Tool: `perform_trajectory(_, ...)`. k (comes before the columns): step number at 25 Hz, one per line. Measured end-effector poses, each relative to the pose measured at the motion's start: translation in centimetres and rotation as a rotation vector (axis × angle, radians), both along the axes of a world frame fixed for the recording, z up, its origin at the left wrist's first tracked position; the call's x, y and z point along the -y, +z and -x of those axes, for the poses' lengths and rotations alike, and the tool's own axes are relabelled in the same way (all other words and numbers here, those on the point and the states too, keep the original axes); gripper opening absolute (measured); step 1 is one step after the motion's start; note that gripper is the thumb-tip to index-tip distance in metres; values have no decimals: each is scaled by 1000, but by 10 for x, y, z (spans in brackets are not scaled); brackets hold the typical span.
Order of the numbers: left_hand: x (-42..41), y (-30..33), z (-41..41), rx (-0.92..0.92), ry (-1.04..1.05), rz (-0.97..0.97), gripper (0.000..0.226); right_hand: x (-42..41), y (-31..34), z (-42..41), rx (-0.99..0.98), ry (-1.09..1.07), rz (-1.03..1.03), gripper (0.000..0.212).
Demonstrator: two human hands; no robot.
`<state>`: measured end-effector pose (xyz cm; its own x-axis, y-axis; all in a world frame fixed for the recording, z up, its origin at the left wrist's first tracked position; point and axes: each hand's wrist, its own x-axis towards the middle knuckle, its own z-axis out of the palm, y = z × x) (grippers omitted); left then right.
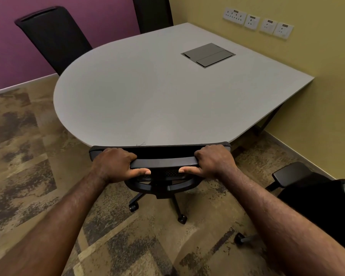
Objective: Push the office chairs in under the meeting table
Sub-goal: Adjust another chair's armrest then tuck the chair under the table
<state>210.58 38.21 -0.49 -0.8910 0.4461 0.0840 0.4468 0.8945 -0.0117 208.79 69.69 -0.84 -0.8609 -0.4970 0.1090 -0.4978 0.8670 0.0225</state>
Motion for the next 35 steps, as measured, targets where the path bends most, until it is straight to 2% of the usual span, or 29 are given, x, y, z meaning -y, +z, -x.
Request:
perform_trajectory(21, -20, 3, -5, 21, -1, -17, 72, -17, 9, 4, 3, 28, -55, 82)
perform_trajectory(35, -19, -1, -22, 63, 31, -104, 67, -17, 6, -23, 40, -5, 45, 76)
